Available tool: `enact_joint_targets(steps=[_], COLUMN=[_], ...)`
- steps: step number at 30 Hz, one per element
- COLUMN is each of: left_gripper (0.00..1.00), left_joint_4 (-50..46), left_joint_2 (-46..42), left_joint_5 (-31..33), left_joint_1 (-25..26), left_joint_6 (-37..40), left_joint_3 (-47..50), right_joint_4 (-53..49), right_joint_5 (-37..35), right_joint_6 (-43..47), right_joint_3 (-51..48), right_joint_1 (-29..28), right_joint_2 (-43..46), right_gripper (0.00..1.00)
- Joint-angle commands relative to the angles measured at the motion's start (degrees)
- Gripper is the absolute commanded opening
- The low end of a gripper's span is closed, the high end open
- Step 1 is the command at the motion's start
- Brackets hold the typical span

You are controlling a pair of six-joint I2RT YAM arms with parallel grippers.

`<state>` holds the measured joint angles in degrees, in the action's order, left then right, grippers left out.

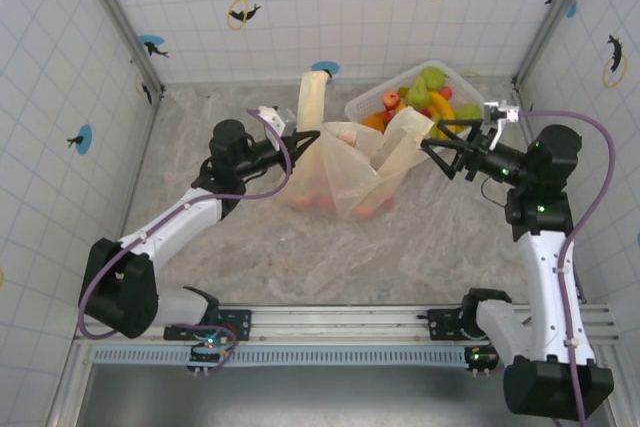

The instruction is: Place the fake fruits into the plastic bag and tie a complex knot

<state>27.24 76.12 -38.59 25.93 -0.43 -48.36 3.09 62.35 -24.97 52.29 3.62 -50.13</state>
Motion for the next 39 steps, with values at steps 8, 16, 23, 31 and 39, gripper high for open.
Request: enact_joint_targets(steps=[8,16,23,31,39], left_gripper=[0.0,0.03,0.34,0.65,0.71], left_joint_4=[-0.9,-2.9,-8.3,-22.4,-27.2], left_joint_2=[-0.2,-0.5,-4.4,-13.9,-21.0], left_joint_5=[-2.3,-1.8,-0.4,5.4,0.4], left_joint_1=[-0.4,-1.0,-3.4,-5.0,-4.3], left_joint_6=[-0.7,-0.6,0.2,7.0,6.0], left_joint_3=[-1.1,-2.2,-3.5,-6.2,-9.3], right_joint_4=[-3.3,-1.4,4.3,9.6,11.7], right_joint_5=[0.6,0.4,-1.2,-4.3,-6.1], right_joint_6=[7.7,6.1,1.8,-1.7,-4.8], right_joint_3=[4.5,8.3,12.8,14.1,16.9], right_joint_1=[-7.9,-12.4,-15.6,-16.8,-17.0], right_joint_2=[-8.5,-10.3,-12.2,-14.8,-16.1], right_gripper=[0.9,0.44,0.18,0.26,0.32])
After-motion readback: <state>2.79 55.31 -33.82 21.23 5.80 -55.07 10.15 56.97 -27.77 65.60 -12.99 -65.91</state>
